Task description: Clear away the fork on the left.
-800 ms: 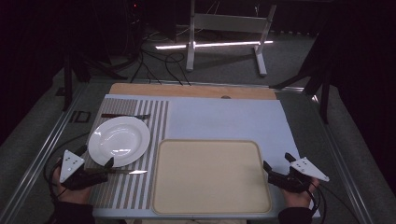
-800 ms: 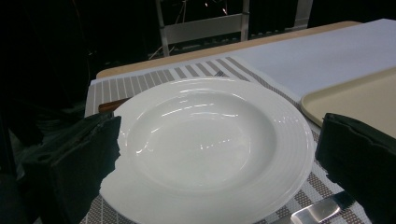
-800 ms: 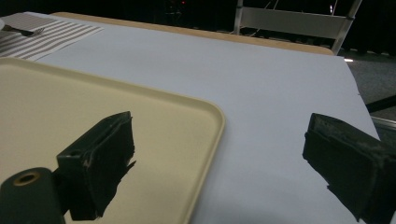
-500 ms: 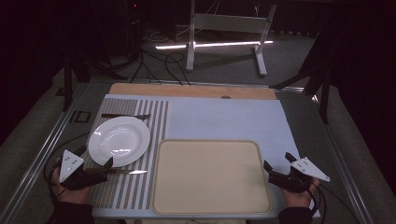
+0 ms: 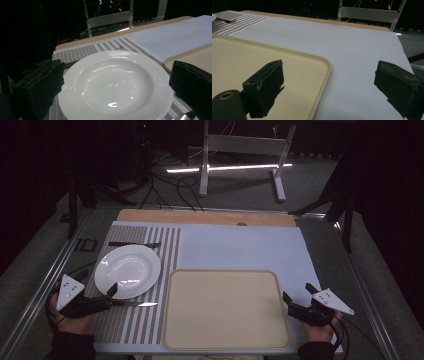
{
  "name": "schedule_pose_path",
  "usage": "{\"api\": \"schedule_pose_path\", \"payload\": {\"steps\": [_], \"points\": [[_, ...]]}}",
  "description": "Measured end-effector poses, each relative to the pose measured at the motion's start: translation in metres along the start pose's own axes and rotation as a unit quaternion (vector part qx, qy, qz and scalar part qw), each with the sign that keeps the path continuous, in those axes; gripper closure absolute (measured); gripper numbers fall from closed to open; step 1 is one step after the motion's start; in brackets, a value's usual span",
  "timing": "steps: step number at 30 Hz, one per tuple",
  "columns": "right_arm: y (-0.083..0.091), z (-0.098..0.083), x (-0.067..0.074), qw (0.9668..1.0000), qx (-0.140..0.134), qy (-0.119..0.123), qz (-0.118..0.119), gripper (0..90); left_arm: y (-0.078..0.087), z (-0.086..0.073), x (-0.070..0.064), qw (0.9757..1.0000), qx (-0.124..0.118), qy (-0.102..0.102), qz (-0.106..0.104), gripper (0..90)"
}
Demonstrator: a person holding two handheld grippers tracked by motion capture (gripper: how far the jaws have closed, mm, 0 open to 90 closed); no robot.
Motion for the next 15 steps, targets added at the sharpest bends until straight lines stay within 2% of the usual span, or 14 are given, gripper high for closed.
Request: {"api": "schedule_pose_path", "payload": {"steps": [9, 15], "points": [[-0.001, 0.0, 0.001, 1.0, 0.001, 0.002, 0.001, 8.7, -0.009, 0.002, 0.014, 1.0, 0.004, 0.007, 0.002, 0.0], [0.0, 0.0, 0.0, 1.0, 0.0, 0.001, 0.002, 8.7, -0.017, 0.003, 0.018, 0.9999, 0.011, 0.002, -0.001, 0.0]]}}
Point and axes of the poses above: each handheld gripper's, and its own axes: y roughly backward along the jaws, z roughly out of its top, x roughly to its left, the point moved 9 cm from there along -y, roughly forward along the jaws, and after that the axes turned 6 degrees about -x, right-handed, at the moved point
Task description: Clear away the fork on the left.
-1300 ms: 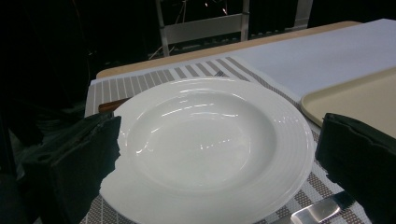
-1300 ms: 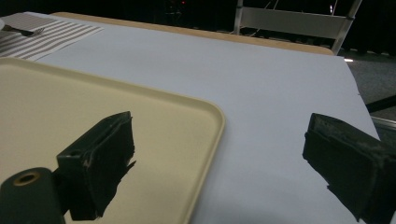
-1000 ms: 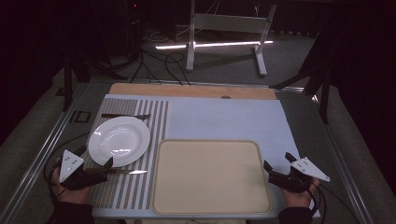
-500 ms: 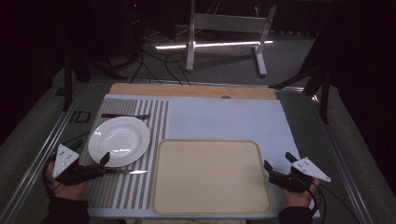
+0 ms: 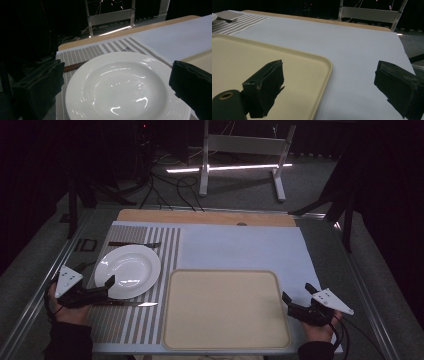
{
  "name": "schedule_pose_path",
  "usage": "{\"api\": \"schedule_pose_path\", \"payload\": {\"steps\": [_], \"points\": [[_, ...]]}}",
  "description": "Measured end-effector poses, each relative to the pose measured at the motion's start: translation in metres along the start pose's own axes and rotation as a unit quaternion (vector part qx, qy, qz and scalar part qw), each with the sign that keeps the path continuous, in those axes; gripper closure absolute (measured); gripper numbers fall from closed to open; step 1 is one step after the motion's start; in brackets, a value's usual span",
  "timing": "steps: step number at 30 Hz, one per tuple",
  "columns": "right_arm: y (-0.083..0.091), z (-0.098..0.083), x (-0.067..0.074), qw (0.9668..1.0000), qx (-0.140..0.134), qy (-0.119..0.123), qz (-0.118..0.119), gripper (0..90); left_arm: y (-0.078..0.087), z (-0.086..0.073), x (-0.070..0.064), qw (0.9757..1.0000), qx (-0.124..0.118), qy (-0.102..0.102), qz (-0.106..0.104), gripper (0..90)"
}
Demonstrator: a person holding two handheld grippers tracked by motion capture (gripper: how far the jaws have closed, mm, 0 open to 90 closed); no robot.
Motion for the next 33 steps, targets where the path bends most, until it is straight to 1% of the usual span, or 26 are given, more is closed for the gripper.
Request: {"api": "schedule_pose_path", "payload": {"steps": [5, 10, 19, 28, 30, 31, 33], "points": [[0.0, 0.001, 0.0, 1.0, -0.002, -0.001, 0.002, 8.6, -0.007, 0.002, 0.001, 0.9999, 0.006, -0.01, -0.002, 0.0], [0.0, 0.0, 0.0, 1.0, 0.0, -0.001, 0.002, 8.6, -0.014, 0.006, 0.002, 0.9998, 0.007, -0.019, -0.009, 0.0], [0.0, 0.0, 0.0, 1.0, -0.001, -0.002, 0.001, 8.6, -0.026, 0.012, 0.006, 0.9994, 0.012, -0.032, -0.009, 0.0], [0.0, 0.0, 0.0, 1.0, -0.001, -0.003, 0.002, 8.6, -0.04, 0.02, 0.01, 0.9991, 0.016, -0.037, -0.012, 0.0], [0.0, 0.0, 0.0, 1.0, -0.001, -0.004, 0.002, 8.6, -0.04, 0.02, 0.01, 0.9991, 0.016, -0.037, -0.012, 0.0], [0.0, 0.0, 0.0, 1.0, -0.001, -0.003, 0.002, 8.6, -0.046, 0.022, 0.011, 0.9991, 0.018, -0.036, -0.012, 0.0], [0.0, 0.0, -0.001, 1.0, -0.001, -0.002, 0.002, 8.6, -0.049, 0.024, 0.012, 0.9991, 0.018, -0.036, -0.012, 0.0]]}}
Point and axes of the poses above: each handheld gripper's, and its own axes: y roughly backward along the jaws, z roughly out of its top, x roughly to its left, the point moved 9 cm from there along -y, roughly forward along the jaws, and after that the axes turned 6 degrees about -x, right-handed, at the moved point
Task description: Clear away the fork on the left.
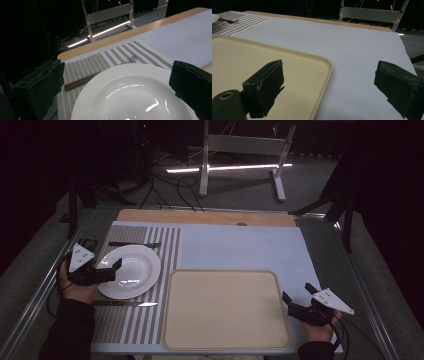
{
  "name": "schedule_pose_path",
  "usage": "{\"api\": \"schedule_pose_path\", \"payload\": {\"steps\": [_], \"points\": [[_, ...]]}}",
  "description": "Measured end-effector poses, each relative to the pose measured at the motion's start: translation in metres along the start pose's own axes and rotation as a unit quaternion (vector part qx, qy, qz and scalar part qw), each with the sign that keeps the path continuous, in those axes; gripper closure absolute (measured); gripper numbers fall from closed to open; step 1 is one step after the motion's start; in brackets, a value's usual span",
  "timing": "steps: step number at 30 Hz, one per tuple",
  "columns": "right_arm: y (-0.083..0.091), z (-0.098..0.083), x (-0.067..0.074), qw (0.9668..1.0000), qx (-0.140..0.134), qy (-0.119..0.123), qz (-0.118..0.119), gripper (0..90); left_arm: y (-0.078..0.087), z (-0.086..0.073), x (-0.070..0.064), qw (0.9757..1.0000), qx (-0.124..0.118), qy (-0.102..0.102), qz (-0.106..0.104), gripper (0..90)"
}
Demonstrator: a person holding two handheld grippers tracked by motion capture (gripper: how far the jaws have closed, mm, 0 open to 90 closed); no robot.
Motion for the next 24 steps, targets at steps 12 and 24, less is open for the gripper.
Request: {"api": "schedule_pose_path", "payload": {"steps": [12, 24], "points": [[0.0, 0.0, 0.0, 1.0, -0.001, -0.002, 0.002, 8.6, -0.02, 0.003, 0.007, 0.9999, 0.016, -0.003, 0.005, 0.0], [-0.001, 0.0, 0.0, 1.0, 0.001, -0.001, 0.003, 8.7, -0.032, 0.002, 0.02, 0.9993, 0.035, -0.006, 0.014, 0.0]]}}
Point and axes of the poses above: each handheld gripper's, and its own axes: y roughly backward along the jaws, z roughly out of its top, x roughly to its left, the point moved 9 cm from there along -y, roughly forward along the jaws, and after that the axes turned 6 degrees about -x, right-handed, at the moved point
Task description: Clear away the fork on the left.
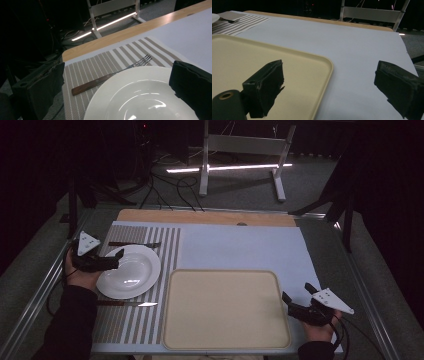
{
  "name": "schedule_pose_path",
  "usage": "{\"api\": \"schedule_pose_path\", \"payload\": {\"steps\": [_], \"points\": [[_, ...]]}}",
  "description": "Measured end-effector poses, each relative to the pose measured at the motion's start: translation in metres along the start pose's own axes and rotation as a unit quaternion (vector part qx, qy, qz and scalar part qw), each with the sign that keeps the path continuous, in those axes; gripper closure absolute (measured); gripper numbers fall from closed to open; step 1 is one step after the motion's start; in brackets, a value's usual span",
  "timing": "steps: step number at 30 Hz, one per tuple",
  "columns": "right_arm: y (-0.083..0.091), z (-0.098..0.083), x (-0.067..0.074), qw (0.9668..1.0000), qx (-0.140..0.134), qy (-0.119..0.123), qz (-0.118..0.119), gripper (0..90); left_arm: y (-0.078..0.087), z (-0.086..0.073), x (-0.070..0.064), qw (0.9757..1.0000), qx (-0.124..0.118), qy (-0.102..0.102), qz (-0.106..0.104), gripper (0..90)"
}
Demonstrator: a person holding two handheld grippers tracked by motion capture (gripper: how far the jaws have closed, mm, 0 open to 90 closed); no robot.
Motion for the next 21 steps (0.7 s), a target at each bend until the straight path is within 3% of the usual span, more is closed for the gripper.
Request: {"api": "schedule_pose_path", "payload": {"steps": [21], "points": [[-0.001, 0.0, 0.0, 1.0, 0.001, 0.001, 0.004, 8.6, -0.025, 0.011, 0.011, 0.999, 0.037, -0.025, -0.008, 0.0]]}}
Point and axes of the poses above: each handheld gripper's, and its own axes: y roughly backward along the jaws, z roughly out of its top, x roughly to its left, the point moved 9 cm from there along -y, roughly forward along the jaws, and after that the axes turned 6 degrees about -x, right-handed, at the moved point
